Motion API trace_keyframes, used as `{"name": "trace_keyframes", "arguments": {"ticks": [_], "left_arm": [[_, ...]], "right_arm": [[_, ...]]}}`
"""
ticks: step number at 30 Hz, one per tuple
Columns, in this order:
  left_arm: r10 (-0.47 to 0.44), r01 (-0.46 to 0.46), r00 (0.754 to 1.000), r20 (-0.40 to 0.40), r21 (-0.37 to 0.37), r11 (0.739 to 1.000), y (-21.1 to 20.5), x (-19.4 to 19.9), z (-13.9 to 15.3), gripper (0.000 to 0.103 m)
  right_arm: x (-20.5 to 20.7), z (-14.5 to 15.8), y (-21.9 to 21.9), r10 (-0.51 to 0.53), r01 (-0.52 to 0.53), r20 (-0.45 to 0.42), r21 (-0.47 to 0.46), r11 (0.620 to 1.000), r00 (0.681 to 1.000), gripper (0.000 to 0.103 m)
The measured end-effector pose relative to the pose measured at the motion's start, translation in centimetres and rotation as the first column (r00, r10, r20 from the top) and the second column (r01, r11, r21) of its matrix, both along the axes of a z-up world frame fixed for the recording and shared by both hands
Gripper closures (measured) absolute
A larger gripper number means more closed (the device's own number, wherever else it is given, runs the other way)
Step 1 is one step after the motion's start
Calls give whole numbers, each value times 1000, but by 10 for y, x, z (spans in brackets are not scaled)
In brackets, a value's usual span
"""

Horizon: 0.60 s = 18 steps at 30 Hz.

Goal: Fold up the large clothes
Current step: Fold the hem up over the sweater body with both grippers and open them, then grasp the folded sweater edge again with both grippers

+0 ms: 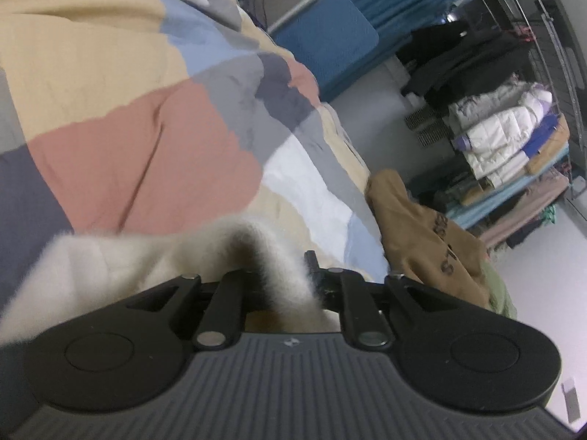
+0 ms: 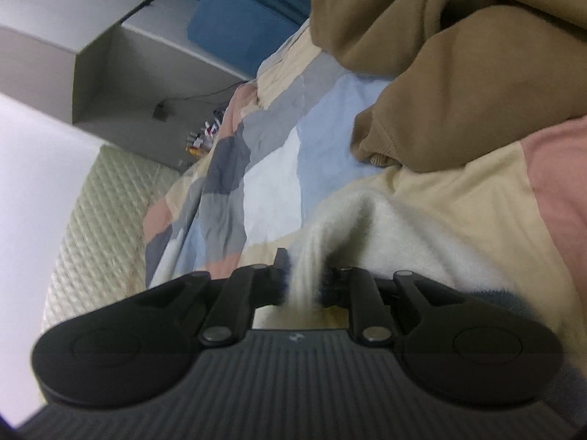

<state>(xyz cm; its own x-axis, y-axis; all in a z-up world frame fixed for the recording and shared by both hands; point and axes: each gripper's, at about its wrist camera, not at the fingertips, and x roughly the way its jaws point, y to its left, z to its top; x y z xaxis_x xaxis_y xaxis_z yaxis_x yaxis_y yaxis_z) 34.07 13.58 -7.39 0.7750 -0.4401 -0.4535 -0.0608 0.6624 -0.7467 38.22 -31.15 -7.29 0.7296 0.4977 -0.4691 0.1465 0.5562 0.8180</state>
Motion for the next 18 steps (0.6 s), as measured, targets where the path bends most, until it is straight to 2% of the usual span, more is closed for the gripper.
{"name": "trace_keyframes", "arguments": {"ticks": [1, 2, 3, 4, 5, 9, 11, 13, 15, 18], "left_arm": [[-16, 16, 1000, 9, 0, 1000, -1, -3, 2, 67], [-29, 29, 999, 26, 4, 1000, -3, -7, 7, 47], [-31, 30, 999, 45, 11, 999, -4, -12, 12, 36], [-29, 28, 998, 62, 21, 999, -5, -18, 18, 33], [-35, 33, 996, 78, 27, 999, -5, -26, 24, 31], [-17, 13, 990, 142, 27, 1000, 5, -57, 48, 28], [-23, 14, 987, 161, 61, 998, 8, -70, 56, 28], [-70, 42, 984, 162, 168, 985, 5, -79, 63, 28], [-92, 44, 985, 146, 304, 952, -3, -85, 68, 29], [-126, 70, 986, 107, 421, 904, -11, -84, 63, 29]], "right_arm": [[-3, 3, 1, 12, -12, 10, -8, 1000, 1000, 75], [-4, 7, 2, 25, -25, 20, -12, 1000, 999, 70], [-6, 11, 3, 36, -36, 33, -12, 999, 999, 54], [-10, 18, 4, 50, -50, 56, -7, 999, 997, 34], [-14, 23, 5, 60, -60, 79, -6, 998, 995, 28], [-37, 49, 8, 97, -94, 169, -28, 995, 981, 26], [-47, 56, 10, 115, -105, 186, -64, 992, 976, 26], [-57, 62, 13, 125, -99, 195, -137, 986, 973, 26], [-60, 65, 17, 138, -100, 191, -199, 975, 972, 27], [-55, 66, 27, 176, -111, 181, -323, 940, 968, 32]]}}
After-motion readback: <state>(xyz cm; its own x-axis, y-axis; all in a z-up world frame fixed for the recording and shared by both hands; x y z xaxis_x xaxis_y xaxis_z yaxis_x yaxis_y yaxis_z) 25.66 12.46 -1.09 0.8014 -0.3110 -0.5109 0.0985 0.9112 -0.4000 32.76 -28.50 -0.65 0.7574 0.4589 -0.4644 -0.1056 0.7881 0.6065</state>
